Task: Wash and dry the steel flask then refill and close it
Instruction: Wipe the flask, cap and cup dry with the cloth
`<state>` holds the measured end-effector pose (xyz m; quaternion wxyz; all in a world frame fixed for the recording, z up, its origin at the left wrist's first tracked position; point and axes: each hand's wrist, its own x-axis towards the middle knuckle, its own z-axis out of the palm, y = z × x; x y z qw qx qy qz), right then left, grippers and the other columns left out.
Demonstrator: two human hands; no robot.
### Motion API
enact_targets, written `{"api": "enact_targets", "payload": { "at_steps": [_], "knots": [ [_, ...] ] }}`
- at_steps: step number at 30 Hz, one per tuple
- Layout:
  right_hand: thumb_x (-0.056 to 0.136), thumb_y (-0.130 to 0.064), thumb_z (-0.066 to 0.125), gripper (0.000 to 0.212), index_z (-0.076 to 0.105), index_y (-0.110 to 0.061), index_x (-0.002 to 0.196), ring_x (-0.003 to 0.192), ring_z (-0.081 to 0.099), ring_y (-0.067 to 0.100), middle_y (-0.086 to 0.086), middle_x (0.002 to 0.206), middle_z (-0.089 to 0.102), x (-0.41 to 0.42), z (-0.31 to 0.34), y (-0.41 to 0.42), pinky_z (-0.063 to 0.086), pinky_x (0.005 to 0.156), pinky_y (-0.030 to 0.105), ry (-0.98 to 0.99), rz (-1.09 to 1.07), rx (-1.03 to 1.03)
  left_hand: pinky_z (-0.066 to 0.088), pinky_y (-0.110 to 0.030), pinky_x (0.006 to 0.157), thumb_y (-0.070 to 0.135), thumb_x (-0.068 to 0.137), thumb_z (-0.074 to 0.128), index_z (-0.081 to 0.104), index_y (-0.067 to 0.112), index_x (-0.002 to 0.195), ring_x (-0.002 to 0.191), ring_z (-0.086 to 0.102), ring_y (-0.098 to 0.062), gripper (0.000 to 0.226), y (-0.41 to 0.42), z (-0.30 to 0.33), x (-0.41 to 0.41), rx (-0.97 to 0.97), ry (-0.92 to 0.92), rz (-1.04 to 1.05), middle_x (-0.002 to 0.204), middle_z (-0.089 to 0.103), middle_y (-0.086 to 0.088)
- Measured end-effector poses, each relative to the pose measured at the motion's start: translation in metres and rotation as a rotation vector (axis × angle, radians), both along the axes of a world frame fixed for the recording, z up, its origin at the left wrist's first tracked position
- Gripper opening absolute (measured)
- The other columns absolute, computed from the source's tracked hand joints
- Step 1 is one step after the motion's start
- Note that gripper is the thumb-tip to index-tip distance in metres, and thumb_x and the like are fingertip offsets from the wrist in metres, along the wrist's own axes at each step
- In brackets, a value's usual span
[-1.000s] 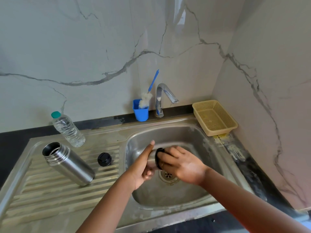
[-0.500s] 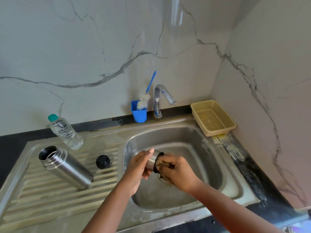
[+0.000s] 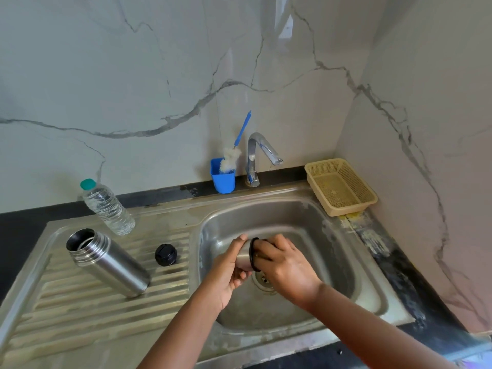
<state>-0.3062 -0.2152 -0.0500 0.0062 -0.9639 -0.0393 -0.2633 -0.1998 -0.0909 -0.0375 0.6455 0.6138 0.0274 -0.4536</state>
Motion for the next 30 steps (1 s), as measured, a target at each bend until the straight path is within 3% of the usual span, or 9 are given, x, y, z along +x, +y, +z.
{"api": "enact_targets", "payload": {
  "at_steps": [4, 7, 9, 12, 16, 20, 23, 26, 30],
  "knots": [
    [0.081, -0.004, 0.047, 0.023, 0.057, -0.025, 0.083, 0.066, 0.054, 0.017, -0.011, 0.079, 0.059, -0.004, 0.013, 0.012, 0.05, 0.062, 0.039, 0.234, -0.065, 0.768, 0.036, -0.022, 0.045, 0.05, 0.074, 0.077, 0.062, 0.01, 0.079, 0.049, 0.048, -0.014, 0.043, 0.003, -0.002, 0.005, -0.066, -0.258, -0.047, 0.06, 0.055, -0.005],
    [0.096, 0.002, 0.05, 0.019, 0.066, 0.0, 0.106, 0.045, 0.052, 0.008, 0.009, 0.065, 0.056, -0.009, 0.036, 0.011, 0.044, 0.046, 0.021, 0.397, -0.077, 1.486, 0.042, -0.025, 0.046, 0.056, 0.066, 0.08, 0.066, 0.008, 0.097, 0.056, 0.054, -0.017, 0.06, 0.007, -0.004, 0.004, -0.125, -0.437, -0.065, 0.07, 0.06, -0.01],
    [0.097, 0.003, 0.048, 0.024, 0.061, 0.01, 0.115, 0.042, 0.048, 0.005, 0.008, 0.056, 0.051, -0.01, 0.041, 0.005, 0.042, 0.048, 0.016, 0.432, -0.063, 1.787, 0.047, -0.028, 0.05, 0.058, 0.063, 0.076, 0.064, 0.014, 0.106, 0.061, 0.057, -0.021, 0.063, 0.007, -0.007, 0.004, -0.149, -0.542, -0.097, 0.075, 0.06, -0.018],
    [0.09, -0.004, 0.054, 0.028, 0.063, 0.007, 0.114, 0.048, 0.052, 0.009, 0.007, 0.053, 0.049, -0.006, 0.037, -0.003, 0.043, 0.051, 0.02, 0.33, -0.026, 2.082, 0.054, -0.031, 0.057, 0.05, 0.069, 0.076, 0.061, 0.022, 0.111, 0.072, 0.067, -0.024, 0.053, 0.008, -0.005, 0.005, -0.213, -0.665, -0.13, 0.091, 0.062, -0.018],
    [0.085, -0.006, 0.052, 0.024, 0.067, -0.002, 0.103, 0.069, 0.067, 0.019, 0.017, 0.076, 0.062, -0.011, 0.019, -0.012, 0.05, 0.054, 0.024, 0.11, -0.123, 2.316, 0.06, -0.037, 0.075, 0.037, 0.077, 0.082, 0.053, 0.018, 0.111, 0.091, 0.07, -0.029, 0.049, 0.016, -0.009, 0.013, -0.201, -0.543, 0.074, 0.109, 0.06, -0.014],
    [0.069, -0.008, 0.066, 0.049, 0.063, -0.009, 0.118, 0.098, 0.066, 0.03, 0.02, 0.113, 0.068, -0.022, 0.003, -0.018, 0.053, 0.077, 0.038, 0.111, -0.182, 2.211, 0.056, -0.041, 0.09, 0.046, 0.063, 0.082, 0.049, 0.035, 0.11, 0.101, 0.063, -0.024, 0.059, 0.029, -0.02, 0.017, -0.132, -0.433, 0.067, 0.117, 0.052, -0.016],
    [0.063, -0.002, 0.074, 0.063, 0.061, -0.013, 0.124, 0.106, 0.066, 0.032, 0.018, 0.118, 0.069, -0.023, -0.002, -0.011, 0.049, 0.092, 0.045, 0.132, -0.217, 2.126, 0.055, -0.044, 0.096, 0.04, 0.08, 0.074, 0.05, 0.048, 0.123, 0.112, 0.066, -0.023, 0.05, 0.029, -0.021, 0.01, -0.193, -0.381, -0.038, 0.131, 0.053, -0.004],
    [0.071, 0.007, 0.074, 0.06, 0.06, -0.015, 0.126, 0.106, 0.066, 0.036, 0.019, 0.115, 0.07, -0.021, -0.001, -0.003, 0.057, 0.083, 0.043, 0.124, -0.215, 2.12, 0.056, -0.041, 0.093, 0.038, 0.083, 0.071, 0.062, 0.037, 0.103, 0.1, 0.07, -0.02, 0.022, 0.026, -0.016, 0.005, -0.151, -0.412, -0.061, 0.119, 0.06, -0.013],
    [0.088, 0.007, 0.055, 0.038, 0.059, -0.006, 0.123, 0.09, 0.069, 0.035, 0.024, 0.107, 0.07, -0.018, 0.009, 0.005, 0.058, 0.069, 0.039, 0.052, -0.184, 2.196, 0.051, -0.043, 0.098, 0.033, 0.089, 0.066, 0.064, 0.023, 0.087, 0.098, 0.068, -0.011, 0.01, 0.024, -0.011, 0.003, -0.067, -0.425, -0.062, 0.099, 0.073, 0.0]
  ]
}}
